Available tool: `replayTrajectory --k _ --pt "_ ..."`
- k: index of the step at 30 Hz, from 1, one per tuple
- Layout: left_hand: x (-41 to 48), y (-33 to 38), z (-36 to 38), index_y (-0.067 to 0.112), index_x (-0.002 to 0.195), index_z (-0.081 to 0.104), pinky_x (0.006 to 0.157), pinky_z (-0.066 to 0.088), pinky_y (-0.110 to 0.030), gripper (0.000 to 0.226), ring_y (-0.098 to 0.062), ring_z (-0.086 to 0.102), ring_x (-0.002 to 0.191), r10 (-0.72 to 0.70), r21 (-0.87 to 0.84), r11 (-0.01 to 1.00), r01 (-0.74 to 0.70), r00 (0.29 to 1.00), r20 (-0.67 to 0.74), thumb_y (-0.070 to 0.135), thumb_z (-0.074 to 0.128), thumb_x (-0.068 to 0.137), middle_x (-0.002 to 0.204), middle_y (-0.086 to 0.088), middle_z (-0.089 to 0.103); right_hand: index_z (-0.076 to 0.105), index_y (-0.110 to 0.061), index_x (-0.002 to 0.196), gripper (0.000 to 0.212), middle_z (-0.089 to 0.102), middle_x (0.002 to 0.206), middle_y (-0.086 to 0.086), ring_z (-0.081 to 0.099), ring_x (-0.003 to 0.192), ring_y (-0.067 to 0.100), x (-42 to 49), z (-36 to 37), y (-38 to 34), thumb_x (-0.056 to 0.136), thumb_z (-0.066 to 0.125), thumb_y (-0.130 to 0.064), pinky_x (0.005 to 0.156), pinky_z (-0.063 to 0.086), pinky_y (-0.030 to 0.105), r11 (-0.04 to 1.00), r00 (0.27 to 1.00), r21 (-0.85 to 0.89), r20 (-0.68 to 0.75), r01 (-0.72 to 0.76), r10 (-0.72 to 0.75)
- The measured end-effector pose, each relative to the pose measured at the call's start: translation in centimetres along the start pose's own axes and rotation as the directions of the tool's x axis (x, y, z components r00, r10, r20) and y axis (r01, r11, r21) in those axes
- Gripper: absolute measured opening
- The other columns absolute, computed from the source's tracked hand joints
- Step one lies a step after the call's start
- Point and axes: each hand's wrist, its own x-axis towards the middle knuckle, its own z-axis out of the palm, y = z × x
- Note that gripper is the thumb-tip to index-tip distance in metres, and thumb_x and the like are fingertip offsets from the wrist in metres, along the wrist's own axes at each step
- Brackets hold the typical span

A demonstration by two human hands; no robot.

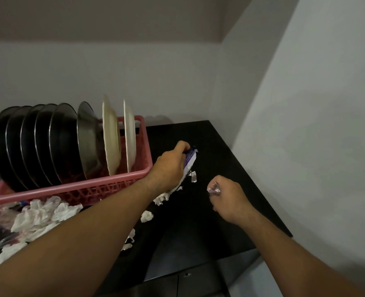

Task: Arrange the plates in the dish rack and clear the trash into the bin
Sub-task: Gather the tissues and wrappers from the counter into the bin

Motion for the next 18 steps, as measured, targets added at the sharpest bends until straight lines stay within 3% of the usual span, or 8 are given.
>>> replayTrajectory --k 2,4,6,9,10,12,15,18 --pt "-0.3 0.0 -0.2 0.026 0.129 0.046 0.076 0.05 -0.024 0.035 -0.012 0.059 0.093 0.039 0.014 0.999 -0.039 0.999 0.004 0.01 0.045 0.098 0.111 0.005 0.055 0.058 -0.035 0.094 0.032 0.058 0.101 -0.004 0.066 0.085 0.016 0.1 0.1 0.0 0.092 0.06 -0.003 0.072 0.061 0.031 0.999 0.999 0.032 0.005 -0.042 0.042" --pt "-0.8 -0.1 -0.2 0.025 0.124 0.054 0.086 0.048 -0.025 0.031 -0.01 0.056 0.1 0.049 0.054 0.997 -0.049 0.999 -0.005 0.011 0.042 0.099 0.115 0.003 0.056 0.059 -0.034 0.096 0.031 0.06 0.1 -0.002 0.069 0.08 0.015 0.1 0.2 0.0 0.093 0.059 -0.003 0.067 0.061 0.028 0.994 0.996 0.068 0.034 -0.081 0.079" --pt "-1.3 -0.1 -0.1 0.023 0.119 0.058 0.082 0.046 -0.021 0.029 -0.007 0.054 0.095 0.027 0.084 0.996 -0.024 0.999 -0.032 0.013 0.04 0.1 0.113 0.003 0.055 0.058 -0.036 0.104 0.034 0.059 0.104 -0.003 0.069 0.078 0.014 0.0 0.4 -0.1 0.094 0.058 -0.004 0.061 0.058 0.023 0.996 0.996 0.034 0.014 -0.083 0.083" --pt "-2.3 -0.3 -0.1 0.028 0.103 0.057 0.065 0.042 -0.016 0.013 -0.006 0.056 0.08 -0.034 -0.003 0.999 0.034 0.996 -0.081 0.026 0.045 0.098 0.103 0.005 0.057 0.055 -0.033 0.126 0.035 0.06 0.109 -0.006 0.064 0.087 0.009 0.0 0.7 -0.3 0.097 0.058 -0.013 0.065 0.052 0.02 0.999 0.999 0.025 -0.032 -0.033 0.034" --pt "-2.7 -0.3 -0.2 0.029 0.101 0.055 0.063 0.044 -0.017 0.008 -0.007 0.058 0.078 -0.055 -0.022 0.998 0.054 0.996 -0.066 0.034 0.052 0.095 0.1 0.006 0.056 0.055 -0.033 0.124 0.029 0.061 0.105 -0.008 0.063 0.087 0.007 -0.1 0.9 -0.4 0.098 0.058 -0.02 0.064 0.049 0.018 0.999 0.999 0.047 -0.032 -0.019 0.02" --pt "-3.4 -0.3 -0.3 0.028 0.104 0.051 0.065 0.048 -0.02 0.029 -0.009 0.056 0.082 -0.091 0.049 0.995 0.091 0.996 0.004 0.04 0.068 0.084 0.103 0.008 0.049 0.058 -0.035 0.101 0.007 0.063 0.092 -0.009 0.064 0.077 0.005 -0.2 1.1 -0.7 0.096 0.06 -0.038 0.06 0.046 0.017 0.998 0.999 0.057 -0.034 0.001 0.001" --pt "-4.2 -0.6 -0.3 0.025 0.103 0.049 0.071 0.05 -0.023 0.027 -0.011 0.053 0.088 -0.148 0.16 0.977 0.14 0.988 0.041 0.021 0.069 0.085 0.113 0.004 0.044 0.061 -0.028 0.073 0.031 0.061 0.061 -0.011 0.056 0.052 0.002 -0.4 1.6 -1.2 0.09 0.061 -0.055 0.054 0.045 0.024 0.999 0.997 0.047 -0.068 0.027 -0.024" --pt "-5.0 -1.5 -0.6 0.022 0.091 0.048 0.063 0.047 -0.025 0.013 -0.012 0.055 0.077 -0.178 0.139 0.975 0.172 0.984 0.029 0.01 0.054 0.092 0.101 -0.003 0.055 0.06 -0.021 0.061 0.049 0.052 0.046 -0.009 0.05 0.044 0.006 -0.4 1.8 -1.8 0.096 0.051 -0.053 0.055 0.048 0.032 0.994 0.999 0.111 -0.028 -0.015 0.018"
